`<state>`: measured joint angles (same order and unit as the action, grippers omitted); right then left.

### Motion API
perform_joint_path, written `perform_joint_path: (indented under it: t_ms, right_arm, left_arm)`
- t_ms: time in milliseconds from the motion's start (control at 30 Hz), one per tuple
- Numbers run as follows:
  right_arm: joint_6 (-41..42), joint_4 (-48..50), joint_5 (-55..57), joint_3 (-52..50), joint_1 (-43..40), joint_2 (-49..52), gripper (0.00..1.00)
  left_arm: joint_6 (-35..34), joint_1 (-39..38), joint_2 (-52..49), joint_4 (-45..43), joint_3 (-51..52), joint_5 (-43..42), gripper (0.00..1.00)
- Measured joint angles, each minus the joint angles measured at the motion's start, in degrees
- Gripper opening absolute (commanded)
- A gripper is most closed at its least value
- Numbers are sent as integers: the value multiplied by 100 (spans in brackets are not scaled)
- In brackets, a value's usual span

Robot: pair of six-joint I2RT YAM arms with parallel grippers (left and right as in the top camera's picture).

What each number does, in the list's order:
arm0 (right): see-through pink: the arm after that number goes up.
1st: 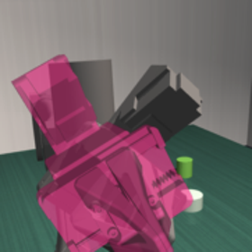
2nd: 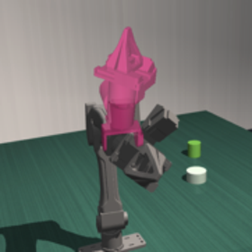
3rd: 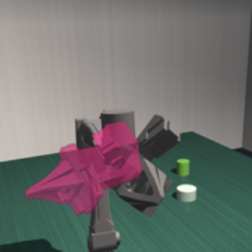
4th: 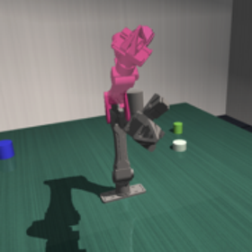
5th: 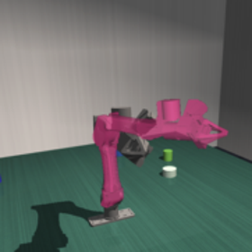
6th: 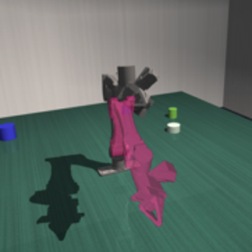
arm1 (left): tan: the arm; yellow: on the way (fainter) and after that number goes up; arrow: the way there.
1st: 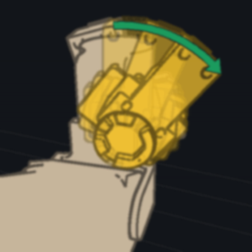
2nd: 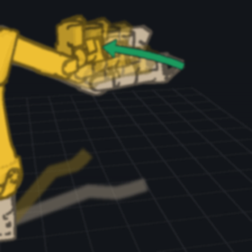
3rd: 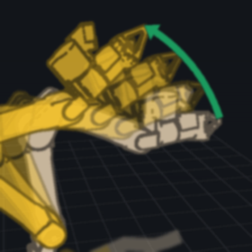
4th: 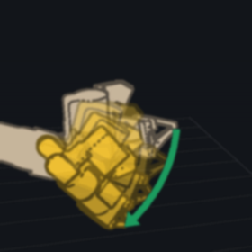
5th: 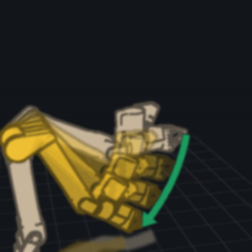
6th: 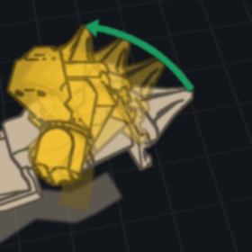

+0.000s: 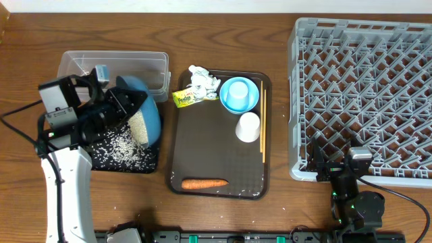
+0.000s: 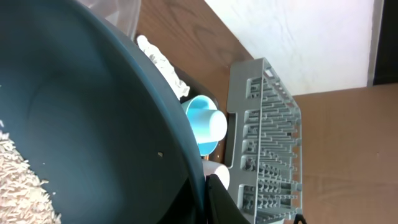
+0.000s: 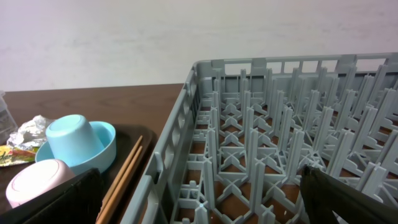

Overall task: Sort waste into correct bins and load items into the dishwasher rack
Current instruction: 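Tilt the blue bowl with the left gripper, pouring rice onto black tray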

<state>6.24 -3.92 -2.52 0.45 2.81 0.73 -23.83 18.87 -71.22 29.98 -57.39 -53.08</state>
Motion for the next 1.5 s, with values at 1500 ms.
perform_joint_path:
  t_ms: [1500]
  right_arm:
    - [0, 0, 2, 0, 0, 0, 99]
  left_arm:
    - [-33, 1554, -4, 94, 155, -2155, 6]
